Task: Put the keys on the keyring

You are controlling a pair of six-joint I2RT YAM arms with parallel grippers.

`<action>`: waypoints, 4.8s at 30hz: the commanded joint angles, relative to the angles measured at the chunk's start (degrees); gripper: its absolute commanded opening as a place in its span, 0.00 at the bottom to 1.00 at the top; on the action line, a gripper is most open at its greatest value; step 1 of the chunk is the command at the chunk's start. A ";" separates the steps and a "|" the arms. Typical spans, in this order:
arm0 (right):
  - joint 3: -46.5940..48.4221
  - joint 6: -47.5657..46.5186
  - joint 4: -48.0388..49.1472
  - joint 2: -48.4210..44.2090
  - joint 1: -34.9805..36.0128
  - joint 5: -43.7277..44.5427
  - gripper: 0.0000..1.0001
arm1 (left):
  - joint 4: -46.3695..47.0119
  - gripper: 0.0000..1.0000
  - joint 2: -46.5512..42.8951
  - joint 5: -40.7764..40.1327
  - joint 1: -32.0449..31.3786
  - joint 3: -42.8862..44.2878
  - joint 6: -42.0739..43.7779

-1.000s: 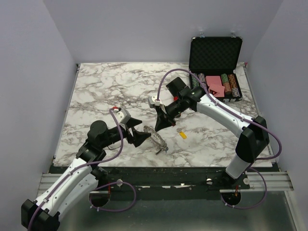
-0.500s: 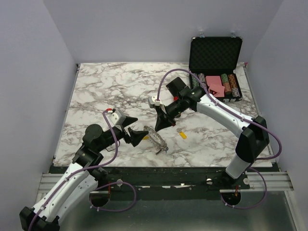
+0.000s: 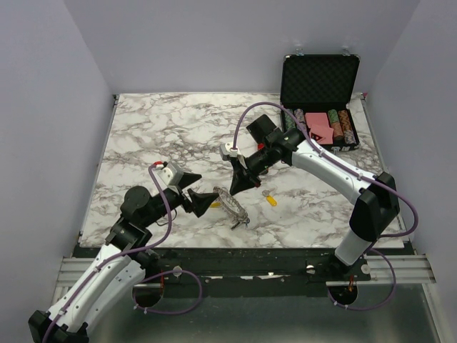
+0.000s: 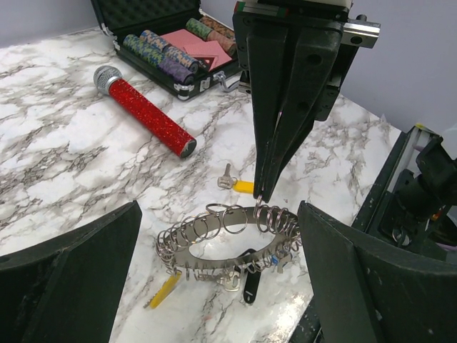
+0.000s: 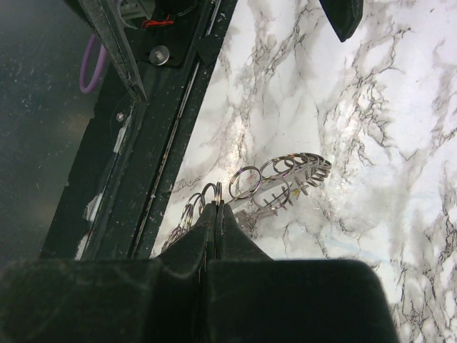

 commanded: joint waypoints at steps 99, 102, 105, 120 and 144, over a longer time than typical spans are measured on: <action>1.74 -3.24 -2.82 -0.11 0.14 -1.28 0.00 | 6.58 0.96 -0.35 5.34 -0.17 -2.54 0.58; 1.82 -3.33 -3.08 -0.11 0.23 -1.19 0.00 | 6.67 0.96 -0.35 5.34 -0.17 -2.54 0.58; 1.82 -3.51 -3.08 -0.11 0.23 -1.19 0.00 | 6.67 0.96 -0.35 5.42 -0.17 -2.54 0.58; 2.09 -3.86 -3.61 0.15 0.23 -1.19 0.00 | 6.67 0.96 -0.35 5.34 -0.17 -2.63 0.58; 2.79 -4.91 -4.75 0.76 0.23 -1.28 0.00 | 7.19 0.96 0.00 5.34 -0.17 -2.72 0.58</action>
